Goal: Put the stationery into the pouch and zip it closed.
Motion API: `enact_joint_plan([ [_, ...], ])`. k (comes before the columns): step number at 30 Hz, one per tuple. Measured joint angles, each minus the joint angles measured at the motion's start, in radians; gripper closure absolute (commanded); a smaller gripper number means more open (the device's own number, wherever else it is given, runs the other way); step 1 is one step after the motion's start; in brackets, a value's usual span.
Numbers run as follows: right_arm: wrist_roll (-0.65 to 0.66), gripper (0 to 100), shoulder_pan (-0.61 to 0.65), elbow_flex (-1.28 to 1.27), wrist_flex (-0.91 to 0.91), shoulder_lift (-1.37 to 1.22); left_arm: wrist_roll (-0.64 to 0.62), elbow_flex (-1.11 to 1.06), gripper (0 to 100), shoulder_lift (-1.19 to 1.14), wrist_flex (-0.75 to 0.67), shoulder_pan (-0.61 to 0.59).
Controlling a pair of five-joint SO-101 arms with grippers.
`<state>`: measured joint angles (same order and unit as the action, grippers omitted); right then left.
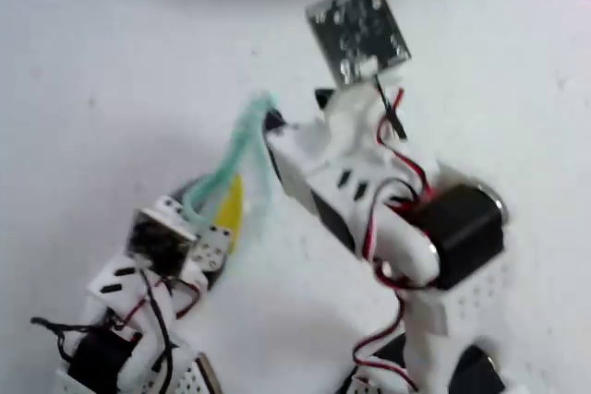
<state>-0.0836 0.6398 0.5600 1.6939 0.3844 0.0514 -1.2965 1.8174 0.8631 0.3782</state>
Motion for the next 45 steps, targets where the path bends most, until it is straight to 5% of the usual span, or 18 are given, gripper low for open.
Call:
enact_joint_plan([
  [9,-0.078,73.3,0.149,-0.031,0.003,-0.044,0.064,-0.087,98,0.000,-0.086,-0.008],
  [18,-0.089,73.4,0.152,-0.107,0.003,-0.180,0.066,-0.101,98,0.000,-0.103,0.017],
  [25,-0.071,93.5,0.095,-0.097,0.003,-0.290,0.068,-0.101,98,0.000,-0.103,0.021],
  [29,0.060,97.7,0.052,-0.074,0.003,-0.382,0.068,-0.101,96,-0.002,-0.103,0.020],
  [34,0.153,98.1,0.006,-0.035,0.006,-0.454,0.063,-0.086,73,-0.002,-0.055,0.015],
  [36,0.224,98.1,-0.025,0.034,0.006,-0.476,0.023,-0.020,72,0.002,0.054,0.020],
  [40,0.442,98.1,-0.115,0.242,0.008,-0.500,-0.057,0.143,72,0.012,0.281,0.017],
  [45,0.818,98.1,-0.141,0.542,0.009,-0.491,-0.068,0.196,72,0.015,0.333,0.017],
])
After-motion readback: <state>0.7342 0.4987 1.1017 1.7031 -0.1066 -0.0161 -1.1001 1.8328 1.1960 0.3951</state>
